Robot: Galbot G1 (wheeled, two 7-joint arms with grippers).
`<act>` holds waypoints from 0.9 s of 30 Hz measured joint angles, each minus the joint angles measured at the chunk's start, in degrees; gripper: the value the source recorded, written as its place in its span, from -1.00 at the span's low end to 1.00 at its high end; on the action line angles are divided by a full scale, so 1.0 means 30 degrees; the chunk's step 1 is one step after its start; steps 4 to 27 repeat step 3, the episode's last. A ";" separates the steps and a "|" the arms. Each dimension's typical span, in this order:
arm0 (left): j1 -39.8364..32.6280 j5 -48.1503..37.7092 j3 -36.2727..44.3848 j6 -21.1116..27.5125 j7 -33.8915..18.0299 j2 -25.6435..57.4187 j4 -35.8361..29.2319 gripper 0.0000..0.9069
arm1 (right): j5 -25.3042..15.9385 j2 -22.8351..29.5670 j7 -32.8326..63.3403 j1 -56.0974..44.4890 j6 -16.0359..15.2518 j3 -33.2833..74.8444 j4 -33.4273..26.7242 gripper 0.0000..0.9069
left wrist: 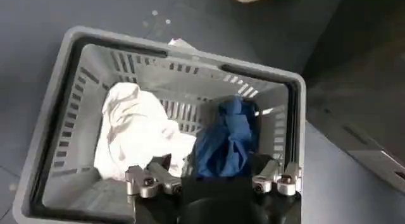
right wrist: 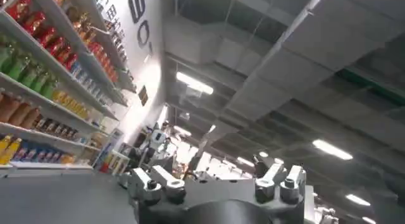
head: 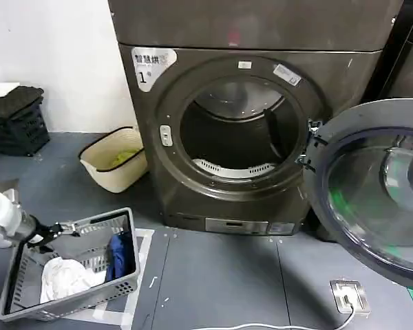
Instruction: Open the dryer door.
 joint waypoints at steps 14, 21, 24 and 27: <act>0.0165 -0.0110 -0.0001 -0.0001 -0.0042 0.0093 0.0000 1.00 | -0.0061 -0.0014 -0.0015 0.0048 0.0019 -0.0069 -0.0023 1.00; 0.0165 -0.0110 -0.0001 -0.0001 -0.0042 0.0093 0.0000 1.00 | -0.0061 -0.0014 -0.0015 0.0048 0.0019 -0.0069 -0.0023 1.00; 0.0165 -0.0110 -0.0001 -0.0001 -0.0042 0.0093 0.0000 1.00 | -0.0061 -0.0014 -0.0015 0.0048 0.0019 -0.0069 -0.0023 1.00; 0.0165 -0.0110 -0.0001 -0.0001 -0.0042 0.0093 0.0000 1.00 | -0.0061 -0.0014 -0.0015 0.0048 0.0019 -0.0069 -0.0023 1.00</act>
